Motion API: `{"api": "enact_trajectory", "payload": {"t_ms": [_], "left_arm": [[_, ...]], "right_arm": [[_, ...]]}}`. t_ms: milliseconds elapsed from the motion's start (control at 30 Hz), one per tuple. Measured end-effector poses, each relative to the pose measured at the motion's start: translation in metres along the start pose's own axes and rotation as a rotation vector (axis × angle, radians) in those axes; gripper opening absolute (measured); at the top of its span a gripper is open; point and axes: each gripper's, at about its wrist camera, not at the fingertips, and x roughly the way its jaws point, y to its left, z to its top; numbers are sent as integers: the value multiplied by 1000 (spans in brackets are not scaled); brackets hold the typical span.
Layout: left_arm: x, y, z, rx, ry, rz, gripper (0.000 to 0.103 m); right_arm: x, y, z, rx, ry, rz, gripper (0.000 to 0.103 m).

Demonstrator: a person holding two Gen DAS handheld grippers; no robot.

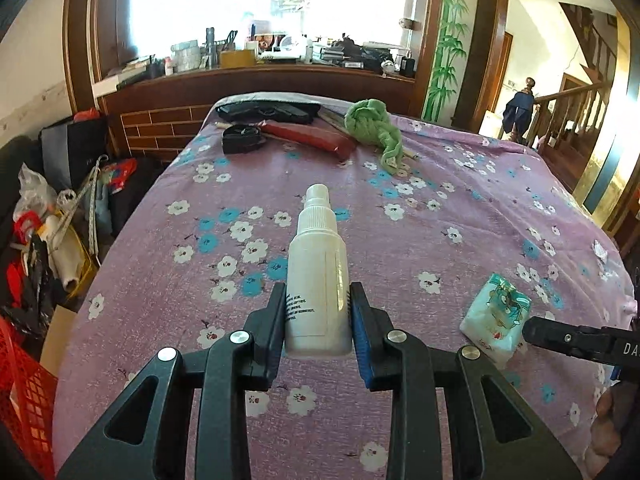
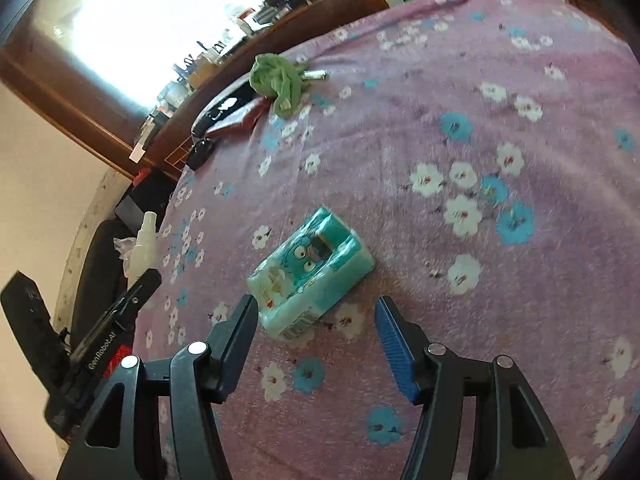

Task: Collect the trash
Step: 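Grasp the white spray bottle with the left tool while the right tool grasps the teal packet, then lift and carry the bottle and teal packet toward the red wastebasket with both tools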

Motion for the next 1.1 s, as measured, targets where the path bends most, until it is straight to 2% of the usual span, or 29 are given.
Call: {"api": "enact_trajectory", "payload": {"t_ms": [133, 233, 367, 467, 533, 633, 667, 700, 767, 833, 933, 1100], "left_arm": [[-1, 0, 0, 15, -14, 12, 29], [-4, 7, 0, -12, -27, 9, 29], [-5, 18, 2, -52, -28, 6, 29], [-4, 26, 2, -81, -21, -2, 29], [-4, 28, 2, -89, -19, -6, 29], [-5, 26, 2, -75, -21, -8, 29], [-5, 24, 2, -67, -23, -7, 29], [-6, 22, 2, -60, -26, -6, 29], [-7, 18, 1, -46, -32, -3, 29], [-8, 13, -1, -32, -43, 3, 29], [-7, 6, -2, -9, -51, 16, 29], [-9, -3, -5, 24, -66, 32, 29]], "right_arm": [[13, 18, 11, -11, 21, -94, 68], [27, 33, 23, -15, 31, -180, 68], [51, 62, 31, -120, 26, -317, 68], [67, 80, 22, -228, 60, -361, 68], [65, 84, 12, -285, 37, -412, 68], [56, 77, 1, -316, 27, -405, 66], [52, 76, -3, -332, 14, -418, 53], [49, 74, -5, -342, 2, -430, 52], [40, 67, -8, -329, -19, -390, 42], [31, 65, -11, -316, -55, -362, 37], [17, 69, -13, -321, -113, -278, 34], [-1, 84, -18, -375, -233, -241, 34]]}}
